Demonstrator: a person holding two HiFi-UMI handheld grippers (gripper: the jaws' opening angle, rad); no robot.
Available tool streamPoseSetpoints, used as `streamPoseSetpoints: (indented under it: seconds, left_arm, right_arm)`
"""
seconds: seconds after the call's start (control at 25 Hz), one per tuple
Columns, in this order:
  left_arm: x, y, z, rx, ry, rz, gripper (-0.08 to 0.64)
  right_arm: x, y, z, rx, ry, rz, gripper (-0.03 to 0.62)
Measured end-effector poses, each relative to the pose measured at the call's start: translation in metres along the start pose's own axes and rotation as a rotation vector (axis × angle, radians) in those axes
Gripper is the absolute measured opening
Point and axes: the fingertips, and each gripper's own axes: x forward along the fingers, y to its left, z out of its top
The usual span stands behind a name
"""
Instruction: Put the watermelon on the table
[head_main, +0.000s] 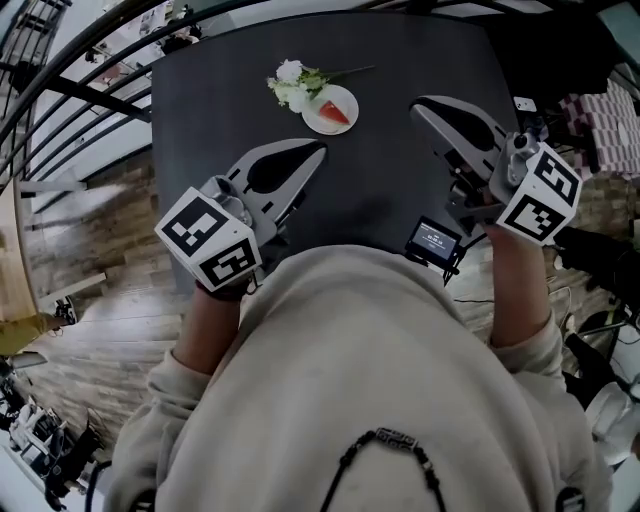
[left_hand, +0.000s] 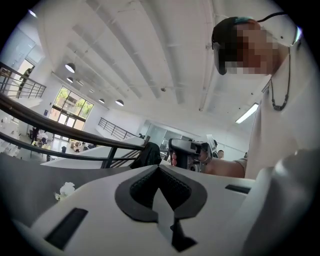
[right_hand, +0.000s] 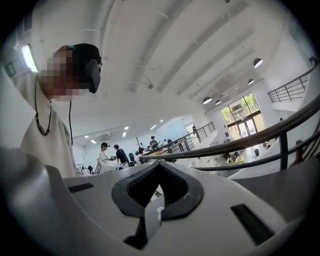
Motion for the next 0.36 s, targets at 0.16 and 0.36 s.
streamPoseSetpoints:
  seconds: [0.16, 0.36]
  left_arm:
    - [-0.001, 0.005, -0.006, -0.013, 0.005, -0.004, 0.003]
    - [-0.001, 0.014, -0.008, -0.009, 0.009, -0.003, 0.003]
  right_arm:
    - [0.003, -0.003, -0.002, 0.006, -0.005, -0.003, 0.015]
    - [0.011, -0.006, -0.005, -0.011, 0.009, 0.004, 0.015]
